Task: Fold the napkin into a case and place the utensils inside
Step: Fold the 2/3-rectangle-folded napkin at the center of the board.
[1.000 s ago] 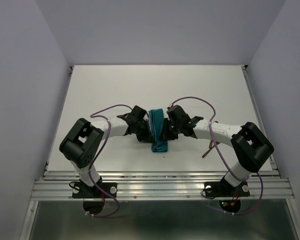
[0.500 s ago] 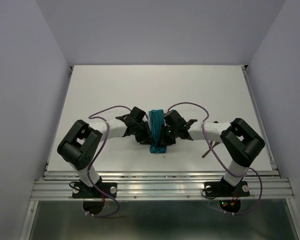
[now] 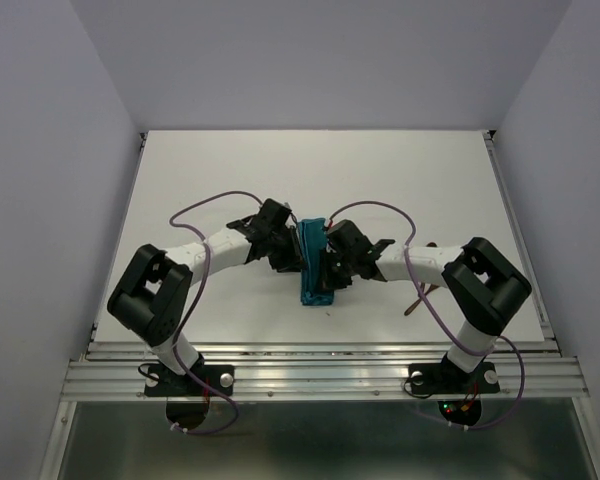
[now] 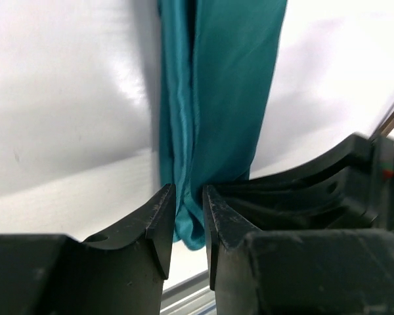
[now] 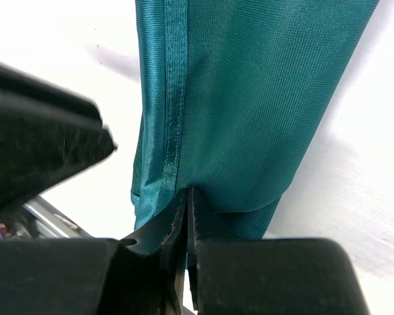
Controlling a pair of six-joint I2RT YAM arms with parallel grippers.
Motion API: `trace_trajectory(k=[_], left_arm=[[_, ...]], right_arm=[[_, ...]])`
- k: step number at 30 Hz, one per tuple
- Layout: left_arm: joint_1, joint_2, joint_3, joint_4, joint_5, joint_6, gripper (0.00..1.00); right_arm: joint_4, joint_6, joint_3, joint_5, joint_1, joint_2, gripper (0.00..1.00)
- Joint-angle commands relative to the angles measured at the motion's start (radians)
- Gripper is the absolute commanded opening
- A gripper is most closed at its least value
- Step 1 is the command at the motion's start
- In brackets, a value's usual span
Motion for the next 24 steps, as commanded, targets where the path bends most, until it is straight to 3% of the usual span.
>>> trace_trajectory(k=[1, 11, 18, 24], left_arm=[[0.018, 0.053, 0.075, 0.005, -0.018, 0.039, 0.34], [0.038, 0.202, 0.192, 0.037, -0.032, 0.062, 0.34], [0.041, 0.292, 0.256, 0.039, -0.015, 0.071, 0.19], [0.043, 0.291, 0.25, 0.047, -0.009, 0.067, 0.18]], right_arm=[[-0.03, -0.085, -0.011, 0.082, 0.007, -0.029, 0.06], [-0.027, -0.137, -0.021, 0.077, 0.007, -0.08, 0.06], [-0.055, -0.151, -0.015, 0.083, 0.007, -0.144, 0.11], [-0.075, -0.151, -0.012, 0.08, 0.007, -0.169, 0.11]])
